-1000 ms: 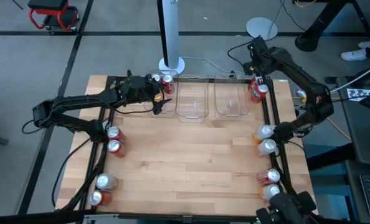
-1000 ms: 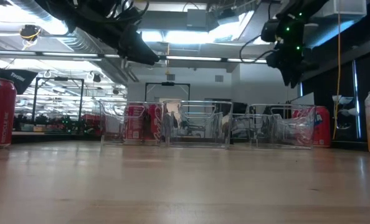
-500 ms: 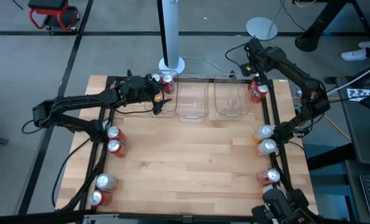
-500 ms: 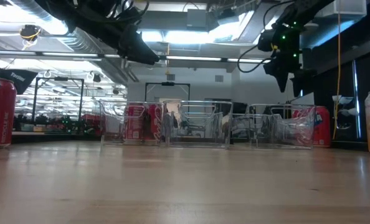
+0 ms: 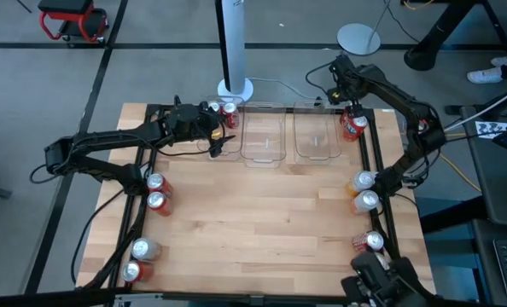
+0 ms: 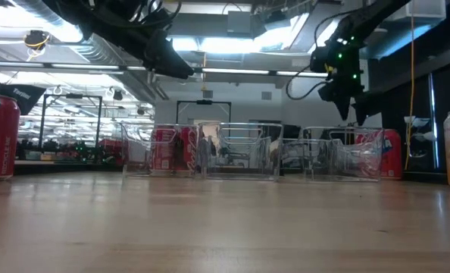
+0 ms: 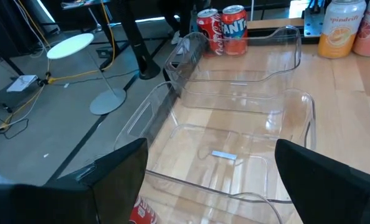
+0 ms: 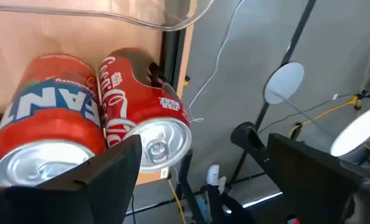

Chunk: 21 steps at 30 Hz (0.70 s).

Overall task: Sort soda cans
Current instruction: Move the top right red soda can to the center of the table

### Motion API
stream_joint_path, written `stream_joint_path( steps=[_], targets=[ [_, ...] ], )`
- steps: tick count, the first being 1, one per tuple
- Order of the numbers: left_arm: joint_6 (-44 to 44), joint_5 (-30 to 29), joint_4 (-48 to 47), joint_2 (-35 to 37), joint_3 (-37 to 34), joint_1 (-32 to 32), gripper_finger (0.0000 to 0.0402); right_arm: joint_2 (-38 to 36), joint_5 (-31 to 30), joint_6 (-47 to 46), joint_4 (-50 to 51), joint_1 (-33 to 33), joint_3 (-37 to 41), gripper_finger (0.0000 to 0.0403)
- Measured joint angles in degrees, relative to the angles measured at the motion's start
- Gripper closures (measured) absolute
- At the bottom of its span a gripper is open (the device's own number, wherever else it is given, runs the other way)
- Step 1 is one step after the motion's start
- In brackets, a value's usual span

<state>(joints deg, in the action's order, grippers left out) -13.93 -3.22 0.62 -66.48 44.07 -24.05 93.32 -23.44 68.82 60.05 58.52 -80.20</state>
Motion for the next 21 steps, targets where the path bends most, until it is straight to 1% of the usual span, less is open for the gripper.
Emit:
stream_joint_path(
  steps=[3,21],
  targets=[
    [0.0,0.0,0.0,0.0,0.0,0.0,0.0064,1.4,0.1,-1.3,0.4,0.0,0.0,0.0056],
    [0.0,0.0,0.0,0.0,0.0,0.0,0.0064,7.8,-0.5,-1.3,4.6,0.0,0.0,0.0056]
  ],
)
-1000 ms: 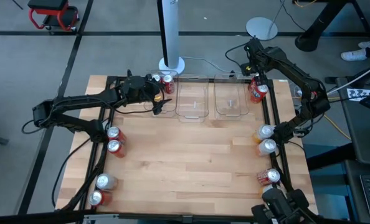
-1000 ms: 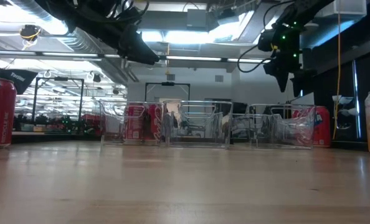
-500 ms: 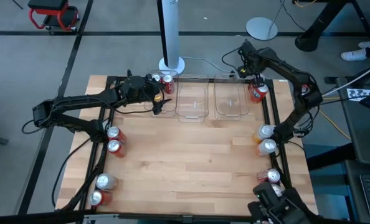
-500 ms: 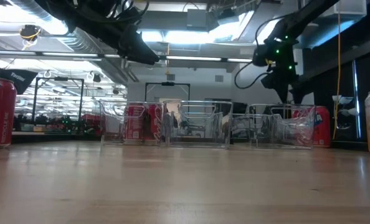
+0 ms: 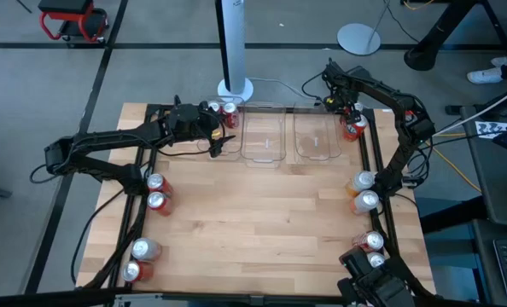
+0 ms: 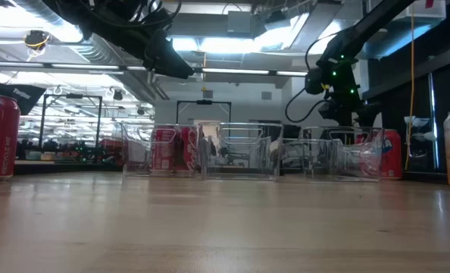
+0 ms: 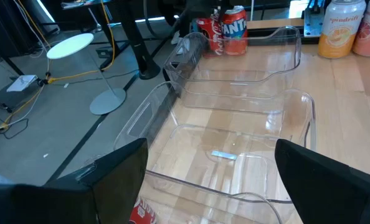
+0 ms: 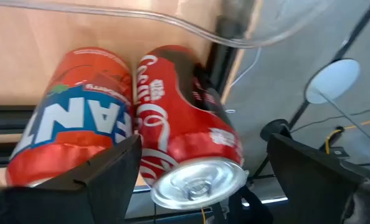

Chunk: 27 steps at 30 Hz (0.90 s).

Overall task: Sort soda cans
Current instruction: Move the top right red soda can to the center of the table

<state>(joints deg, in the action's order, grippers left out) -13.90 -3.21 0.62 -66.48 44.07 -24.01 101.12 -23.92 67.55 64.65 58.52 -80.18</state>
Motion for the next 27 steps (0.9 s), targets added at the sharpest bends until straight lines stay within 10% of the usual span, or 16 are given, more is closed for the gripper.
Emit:
stream_joint_path(
  steps=[27],
  targets=[
    [0.0,0.0,0.0,0.0,0.0,0.0,0.0064,7.5,-8.4,-1.1,4.2,0.0,0.0,0.0106]
  ],
)
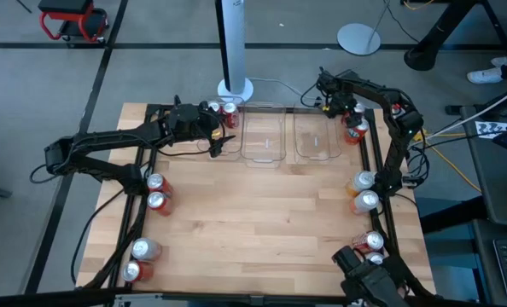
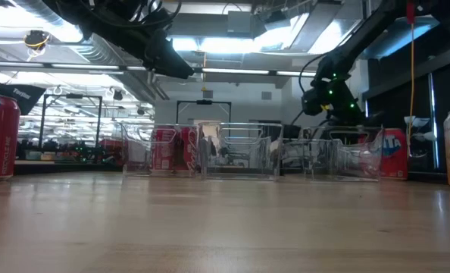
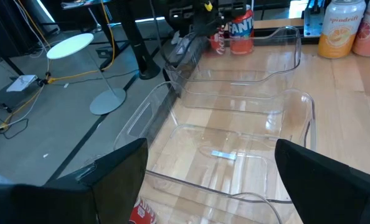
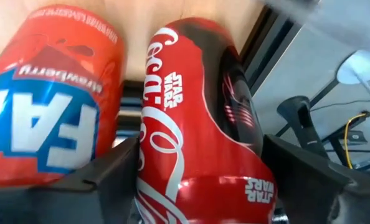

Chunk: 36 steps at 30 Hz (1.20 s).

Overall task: Sort soda cans
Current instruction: Move the top right red soda can to the center of the table

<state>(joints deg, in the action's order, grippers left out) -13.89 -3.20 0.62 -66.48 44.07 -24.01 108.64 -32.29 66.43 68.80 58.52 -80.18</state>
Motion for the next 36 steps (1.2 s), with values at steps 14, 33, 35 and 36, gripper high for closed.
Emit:
stream_joint_path(
  steps=[14,33,35,36],
  targets=[
    [0.0,0.0,0.0,0.0,0.0,0.0,0.0064,0.0,-6.7,1.2,3.3,-3.5,-3.6,0.0118],
    [0.1,0.0,0.0,0.0,0.0,0.0,0.0064,-0.1,-10.2,1.8,15.1,-16.6,-30.1,0.0118],
    [1.4,0.0,0.0,0.0,0.0,0.0,0.0064,-0.1,-10.2,2.8,14.7,-19.0,-31.7,0.0118],
    [2.3,0.0,0.0,0.0,0.0,0.0,0.0064,-0.1,-10.2,3.2,14.5,-20.2,-32.2,0.0118]
  ],
)
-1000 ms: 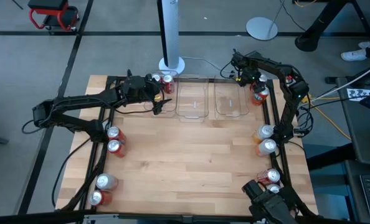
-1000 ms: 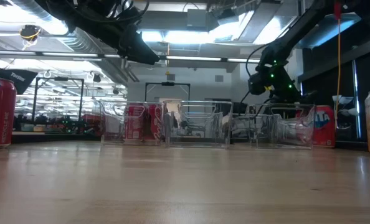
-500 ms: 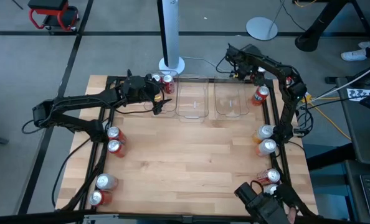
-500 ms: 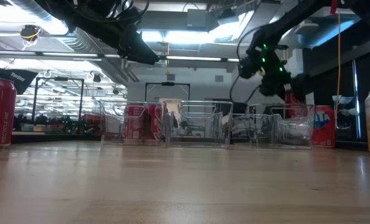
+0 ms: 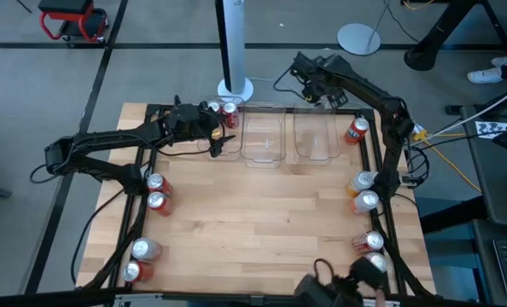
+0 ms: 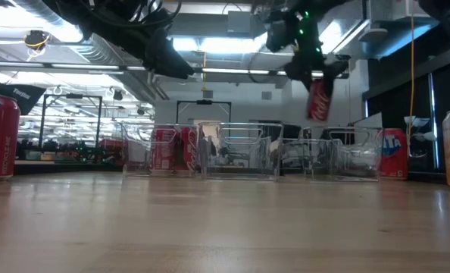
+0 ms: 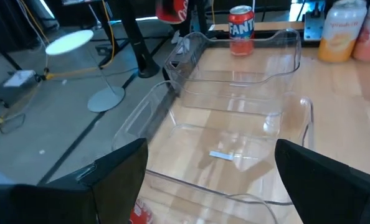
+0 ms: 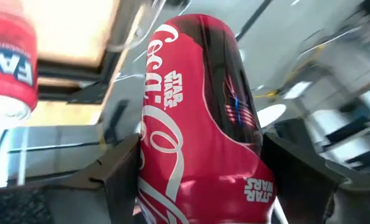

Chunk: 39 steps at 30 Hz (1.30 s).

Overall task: Sort soda cans
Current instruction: Move the top right red soda can to the center of the table

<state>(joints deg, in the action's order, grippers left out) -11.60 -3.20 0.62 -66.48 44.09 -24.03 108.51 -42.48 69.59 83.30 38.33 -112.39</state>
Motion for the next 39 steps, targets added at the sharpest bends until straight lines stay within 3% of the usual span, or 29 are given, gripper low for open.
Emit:
stream_joint_path(
  steps=[12,24,31,39],
  targets=[
    [1.2,0.0,0.0,0.1,-1.5,0.0,0.0064,0.0,-0.4,6.8,-2.2,-17.2,-0.9,0.0117],
    [1.3,0.0,-0.7,0.1,-1.5,0.0,0.0064,0.0,6.1,4.3,0.9,-36.8,-0.5,0.0117],
    [2.2,0.0,-2.2,0.0,-1.6,0.0,0.0064,-0.1,9.6,2.1,-0.5,-46.4,4.7,0.0117],
    [2.4,0.0,-2.0,0.0,-1.6,0.0,0.0064,0.0,12.9,4.8,-11.0,-51.3,16.3,0.0117]
  ],
)
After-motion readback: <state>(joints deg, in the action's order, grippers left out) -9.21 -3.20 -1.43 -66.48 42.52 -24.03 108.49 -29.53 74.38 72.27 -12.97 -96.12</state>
